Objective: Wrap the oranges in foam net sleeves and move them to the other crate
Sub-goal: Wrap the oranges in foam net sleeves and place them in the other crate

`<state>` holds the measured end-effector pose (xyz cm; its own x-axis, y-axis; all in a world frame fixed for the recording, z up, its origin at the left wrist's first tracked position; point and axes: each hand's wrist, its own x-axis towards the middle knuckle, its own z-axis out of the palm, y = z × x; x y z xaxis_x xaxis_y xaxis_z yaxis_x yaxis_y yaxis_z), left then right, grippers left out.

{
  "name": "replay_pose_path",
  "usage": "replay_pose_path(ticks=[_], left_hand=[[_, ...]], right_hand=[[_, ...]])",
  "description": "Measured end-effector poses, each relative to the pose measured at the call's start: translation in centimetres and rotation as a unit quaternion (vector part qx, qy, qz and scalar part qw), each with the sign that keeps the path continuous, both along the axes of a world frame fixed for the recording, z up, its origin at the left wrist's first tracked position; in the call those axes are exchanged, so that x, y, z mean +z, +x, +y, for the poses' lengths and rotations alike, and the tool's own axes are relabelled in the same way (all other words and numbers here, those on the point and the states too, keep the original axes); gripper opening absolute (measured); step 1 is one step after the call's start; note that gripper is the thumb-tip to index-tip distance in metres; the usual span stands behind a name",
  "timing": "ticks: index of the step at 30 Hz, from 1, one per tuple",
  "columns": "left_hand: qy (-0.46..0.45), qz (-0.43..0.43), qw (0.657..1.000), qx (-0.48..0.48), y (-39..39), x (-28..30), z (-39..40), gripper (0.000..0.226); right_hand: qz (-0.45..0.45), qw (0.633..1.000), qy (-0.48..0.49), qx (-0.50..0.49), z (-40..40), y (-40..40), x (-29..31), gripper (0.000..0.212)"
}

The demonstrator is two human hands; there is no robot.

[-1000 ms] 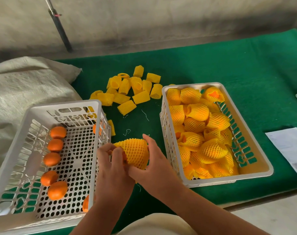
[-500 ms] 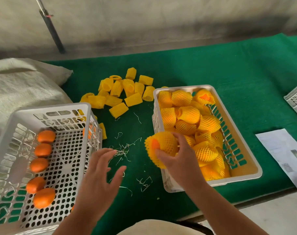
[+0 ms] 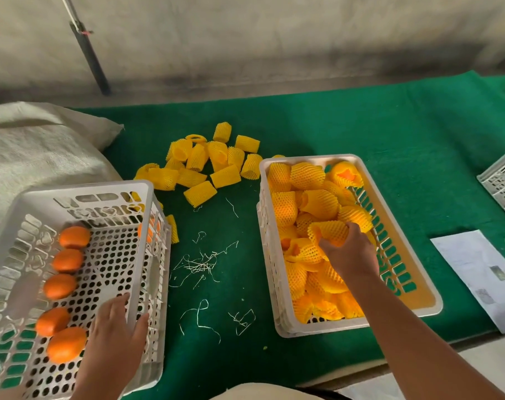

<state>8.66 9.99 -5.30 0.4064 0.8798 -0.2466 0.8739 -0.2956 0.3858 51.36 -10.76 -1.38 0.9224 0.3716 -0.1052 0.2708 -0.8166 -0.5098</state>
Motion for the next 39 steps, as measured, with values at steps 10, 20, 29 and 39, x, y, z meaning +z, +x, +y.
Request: replay_pose_path(ticks=[10,20,29,39], left_hand=[[0.004,-0.019,1.0,-0.009,0.2,-0.3,0.2,0.02],[-0.033,-0.065,0.997,-0.006,0.4,1.0,0.8,0.043],[-0.086,0.071,0.993,0.028,-6.1,-0.4,8.0,0.051],[-0.203,0.14,0.963,-0.111,-5.6,-2.2,9.7,0.065]], right_hand=[[-0.063,0.998,-0.022,0.021,-0.6,-3.8,1.1,0.1],[-0.122,0.96,0.052,0.246,3.6,-15.0,0.0,0.055],[-0.198,0.927,-0.065,0.311,3.7,-14.5,-3.3,0.054],[-0.215,0.925,-0.056,0.307,4.1,-14.9,-3.2,0.06]])
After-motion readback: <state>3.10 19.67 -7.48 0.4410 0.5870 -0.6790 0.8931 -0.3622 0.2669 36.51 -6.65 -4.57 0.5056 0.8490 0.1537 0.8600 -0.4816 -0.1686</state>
